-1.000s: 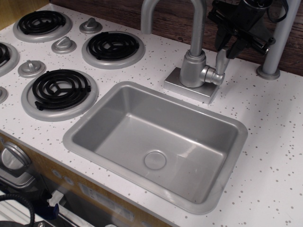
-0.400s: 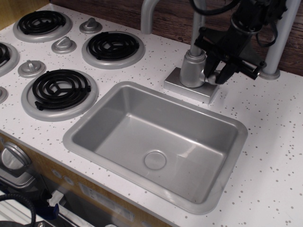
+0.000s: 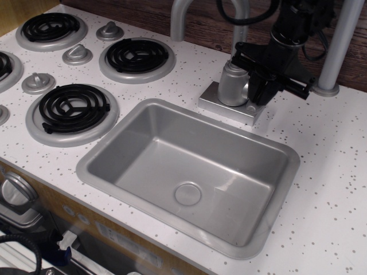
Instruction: Lever vertical to front
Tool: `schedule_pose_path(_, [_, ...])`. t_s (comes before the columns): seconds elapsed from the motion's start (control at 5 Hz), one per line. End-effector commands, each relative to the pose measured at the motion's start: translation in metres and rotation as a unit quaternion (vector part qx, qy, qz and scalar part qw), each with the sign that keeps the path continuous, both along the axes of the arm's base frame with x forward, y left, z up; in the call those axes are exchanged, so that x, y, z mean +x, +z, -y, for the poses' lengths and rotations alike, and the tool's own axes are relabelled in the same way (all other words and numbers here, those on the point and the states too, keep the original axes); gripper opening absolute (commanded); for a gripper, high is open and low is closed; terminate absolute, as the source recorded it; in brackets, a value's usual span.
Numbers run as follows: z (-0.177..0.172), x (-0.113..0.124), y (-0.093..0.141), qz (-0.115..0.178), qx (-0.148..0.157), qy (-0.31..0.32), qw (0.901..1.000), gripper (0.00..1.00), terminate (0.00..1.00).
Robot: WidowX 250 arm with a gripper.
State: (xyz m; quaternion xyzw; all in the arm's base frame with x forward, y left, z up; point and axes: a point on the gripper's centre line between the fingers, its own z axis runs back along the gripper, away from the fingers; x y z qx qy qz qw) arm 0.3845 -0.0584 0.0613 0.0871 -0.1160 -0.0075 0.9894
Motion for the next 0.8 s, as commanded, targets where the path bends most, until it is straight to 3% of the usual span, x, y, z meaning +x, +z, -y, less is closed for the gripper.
schedule_pose_path(0.0, [-0.006,0.003,0.008,0.019,-0.010,0.002,0.9998,0.00,0.00])
schedule_pose_path(0.2, [-0.004,0.001,0.011,0.019,-0.005,0.005,0.9998,1.00,0.00])
schedule_pose_path(0.4, [0.000,-0.006,0.022,0.009,0.013,0.019,0.9997,1.00,0.00])
schedule_pose_path(0.6, [0.006,-0.014,0.035,-0.009,0.034,0.042,0.9985,1.00,1.00])
